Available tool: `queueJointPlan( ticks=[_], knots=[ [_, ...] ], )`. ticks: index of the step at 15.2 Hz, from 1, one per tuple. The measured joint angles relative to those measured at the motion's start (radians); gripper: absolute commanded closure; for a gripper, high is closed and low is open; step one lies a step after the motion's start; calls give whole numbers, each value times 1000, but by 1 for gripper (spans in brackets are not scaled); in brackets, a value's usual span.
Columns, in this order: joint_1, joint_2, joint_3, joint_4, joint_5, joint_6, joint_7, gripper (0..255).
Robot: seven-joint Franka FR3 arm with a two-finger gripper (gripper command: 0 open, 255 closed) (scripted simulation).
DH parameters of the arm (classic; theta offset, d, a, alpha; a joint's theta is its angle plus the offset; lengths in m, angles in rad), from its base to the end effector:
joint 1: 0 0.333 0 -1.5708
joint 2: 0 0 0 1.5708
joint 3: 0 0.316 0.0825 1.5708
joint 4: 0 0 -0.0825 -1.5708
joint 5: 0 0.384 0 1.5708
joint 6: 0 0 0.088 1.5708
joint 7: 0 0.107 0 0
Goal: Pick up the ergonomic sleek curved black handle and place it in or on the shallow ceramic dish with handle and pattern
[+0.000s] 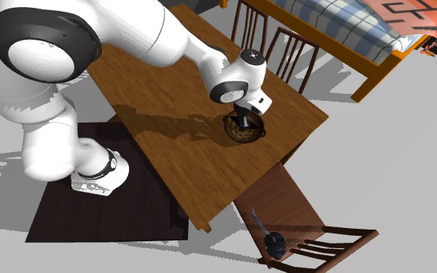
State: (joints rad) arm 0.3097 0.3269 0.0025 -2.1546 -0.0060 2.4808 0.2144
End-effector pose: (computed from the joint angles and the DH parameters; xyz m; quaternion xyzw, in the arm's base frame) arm 0.5407 0.1745 0.2460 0.9987 0.0512 0.0000 0.0015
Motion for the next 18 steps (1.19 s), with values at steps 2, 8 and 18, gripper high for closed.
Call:
queueJointPlan(
  ticks=[2,8,18],
  knots=[
    [0,9,0,-2,0,11,-1,255],
    [-1,12,0,-2,0,14,-1,0],
    [-1,-67,0,4,1,-68,-3,0]
  ],
)
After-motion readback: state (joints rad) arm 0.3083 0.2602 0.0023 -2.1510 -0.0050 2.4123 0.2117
